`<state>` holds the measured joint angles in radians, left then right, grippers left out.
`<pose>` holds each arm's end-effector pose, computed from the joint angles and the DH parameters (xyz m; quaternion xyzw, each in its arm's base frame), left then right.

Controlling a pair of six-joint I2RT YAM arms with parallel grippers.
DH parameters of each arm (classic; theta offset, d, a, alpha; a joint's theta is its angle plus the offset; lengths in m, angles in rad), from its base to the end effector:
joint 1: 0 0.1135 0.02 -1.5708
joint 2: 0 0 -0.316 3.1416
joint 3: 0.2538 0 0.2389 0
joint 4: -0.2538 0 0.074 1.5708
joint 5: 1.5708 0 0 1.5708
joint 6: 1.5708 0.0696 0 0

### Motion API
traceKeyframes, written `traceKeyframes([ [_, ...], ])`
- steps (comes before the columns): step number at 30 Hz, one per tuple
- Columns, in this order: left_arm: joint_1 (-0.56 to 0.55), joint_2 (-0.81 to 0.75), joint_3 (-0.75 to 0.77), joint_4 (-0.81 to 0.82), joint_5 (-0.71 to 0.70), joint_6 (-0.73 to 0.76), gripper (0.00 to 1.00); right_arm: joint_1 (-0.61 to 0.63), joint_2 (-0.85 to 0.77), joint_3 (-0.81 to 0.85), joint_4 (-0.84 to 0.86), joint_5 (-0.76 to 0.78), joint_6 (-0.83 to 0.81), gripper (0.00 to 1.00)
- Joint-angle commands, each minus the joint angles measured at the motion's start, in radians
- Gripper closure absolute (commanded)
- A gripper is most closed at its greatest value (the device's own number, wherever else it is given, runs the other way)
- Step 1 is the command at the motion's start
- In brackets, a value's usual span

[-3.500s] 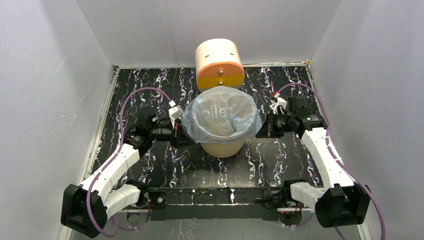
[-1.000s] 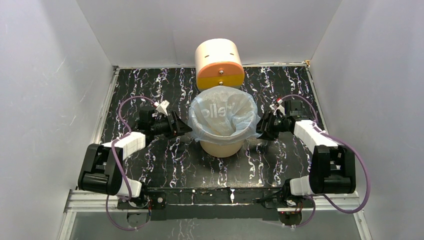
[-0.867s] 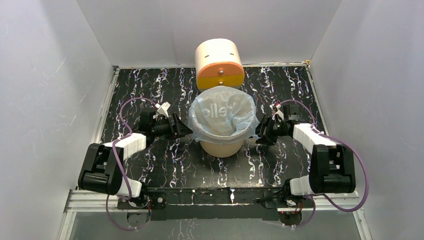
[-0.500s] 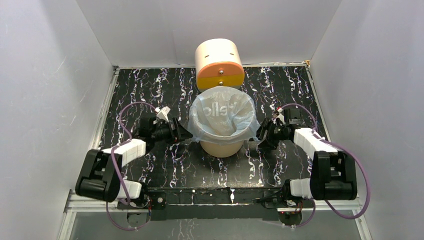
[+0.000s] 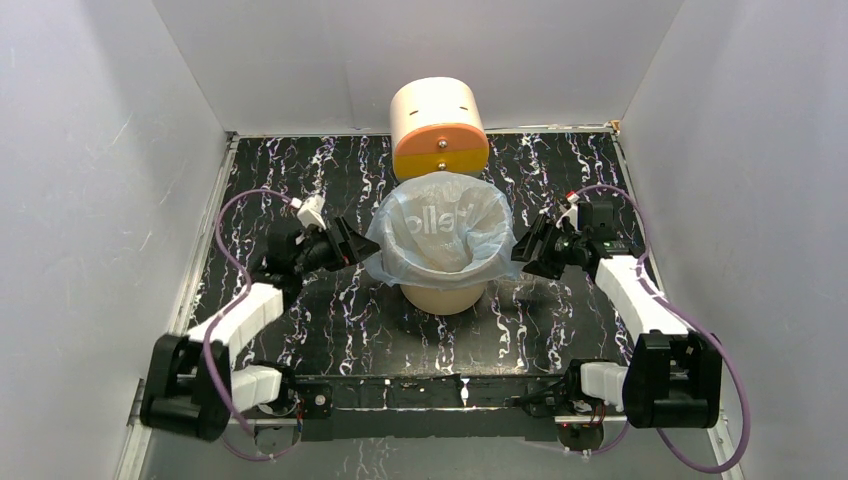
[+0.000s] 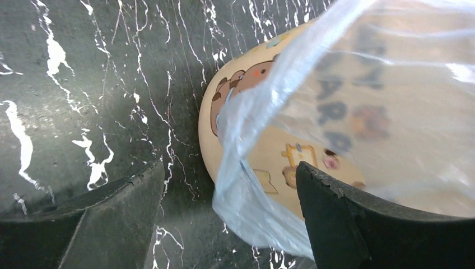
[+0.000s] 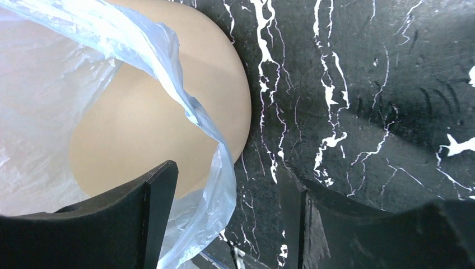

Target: Put the trash bags into the trash bin

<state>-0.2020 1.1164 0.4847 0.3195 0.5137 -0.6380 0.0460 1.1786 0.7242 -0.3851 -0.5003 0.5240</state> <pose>0.2199 -0.0799 0.2679 -0.0231 0.7958 -0.4197 0.4361 0.2218 0.0436 0.2574 0.1282 0.9001 0.3193 0.2675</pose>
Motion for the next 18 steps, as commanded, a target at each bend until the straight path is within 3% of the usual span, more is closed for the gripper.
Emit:
traceKeyframes([
  [1, 0.004, 0.193, 0.066, 0.165, 0.136, -0.040, 0.17, -0.005, 0.059, 0.067, 0.051, -0.080, -0.007, 0.25],
  [5, -0.007, 0.340, 0.105, 0.246, 0.256, -0.047, 0.21, -0.005, 0.158, 0.057, 0.108, -0.205, 0.008, 0.26],
  [8, -0.013, 0.375, 0.084, 0.239, 0.224, -0.024, 0.29, -0.003, 0.233, 0.053, 0.112, -0.278, -0.015, 0.30],
  [14, -0.022, 0.406, 0.028, 0.158, 0.147, 0.031, 0.59, 0.008, 0.299, 0.033, 0.091, -0.284, -0.046, 0.42],
  [18, -0.039, 0.353, 0.026, 0.069, 0.158, 0.061, 0.70, 0.020, 0.273, -0.018, 0.102, -0.283, -0.039, 0.46],
])
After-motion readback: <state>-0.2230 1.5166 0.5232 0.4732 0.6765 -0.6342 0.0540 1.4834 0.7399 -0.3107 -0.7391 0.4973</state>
